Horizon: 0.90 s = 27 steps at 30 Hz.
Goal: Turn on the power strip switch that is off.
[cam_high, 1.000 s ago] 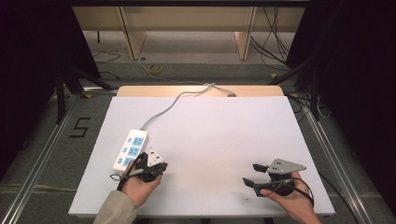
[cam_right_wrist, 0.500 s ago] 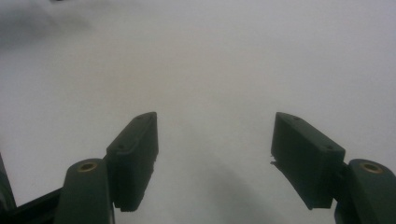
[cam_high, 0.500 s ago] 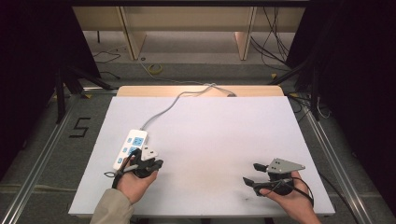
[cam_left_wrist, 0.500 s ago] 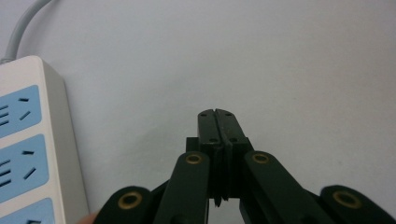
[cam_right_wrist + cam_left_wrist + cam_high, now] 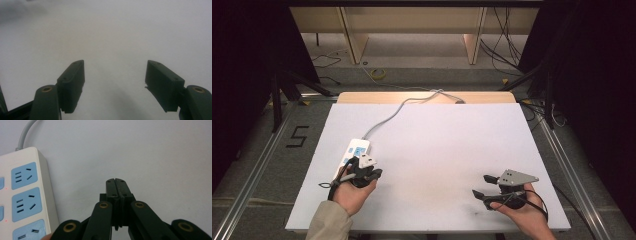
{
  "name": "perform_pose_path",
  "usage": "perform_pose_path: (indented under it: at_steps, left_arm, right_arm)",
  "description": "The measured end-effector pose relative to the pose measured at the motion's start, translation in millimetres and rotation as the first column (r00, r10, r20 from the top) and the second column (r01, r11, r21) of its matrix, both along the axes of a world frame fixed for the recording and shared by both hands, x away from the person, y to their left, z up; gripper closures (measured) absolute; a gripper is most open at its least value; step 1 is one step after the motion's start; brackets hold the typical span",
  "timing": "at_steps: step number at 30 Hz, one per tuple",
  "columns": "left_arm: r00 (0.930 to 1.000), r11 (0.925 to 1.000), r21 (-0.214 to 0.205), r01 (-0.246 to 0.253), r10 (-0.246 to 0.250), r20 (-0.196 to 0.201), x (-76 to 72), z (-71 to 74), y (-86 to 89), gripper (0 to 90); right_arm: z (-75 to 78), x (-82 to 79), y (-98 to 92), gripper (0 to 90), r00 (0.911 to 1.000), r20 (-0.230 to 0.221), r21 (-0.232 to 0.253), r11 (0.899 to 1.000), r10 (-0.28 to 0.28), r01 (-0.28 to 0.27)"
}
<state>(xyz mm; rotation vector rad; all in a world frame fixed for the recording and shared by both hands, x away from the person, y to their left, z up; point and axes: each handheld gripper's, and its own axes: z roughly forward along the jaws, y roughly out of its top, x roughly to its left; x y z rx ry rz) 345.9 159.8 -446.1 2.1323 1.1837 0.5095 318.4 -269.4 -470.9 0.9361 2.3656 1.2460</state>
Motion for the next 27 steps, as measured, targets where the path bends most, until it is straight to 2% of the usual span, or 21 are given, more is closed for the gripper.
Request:
perform_pose_path:
  at_steps: [11,27]
  left_arm:
    - [1.0000,0.9997,0.025,-0.005,0.005,-0.005,4.3,4.4,3.9,89.6]
    - [0.9980,0.9974,0.044,-0.057,0.058,-0.024,12.2,9.6,14.3,89.7]
  right_arm:
    - [0.6,0.8,-0.3,33.0,1.0000,0.006,-0.002,1.000,0.002,-0.002]
    - [2.5,1.7,-0.8,33.0,0.9998,0.019,-0.003,1.000,-0.007,0.007]
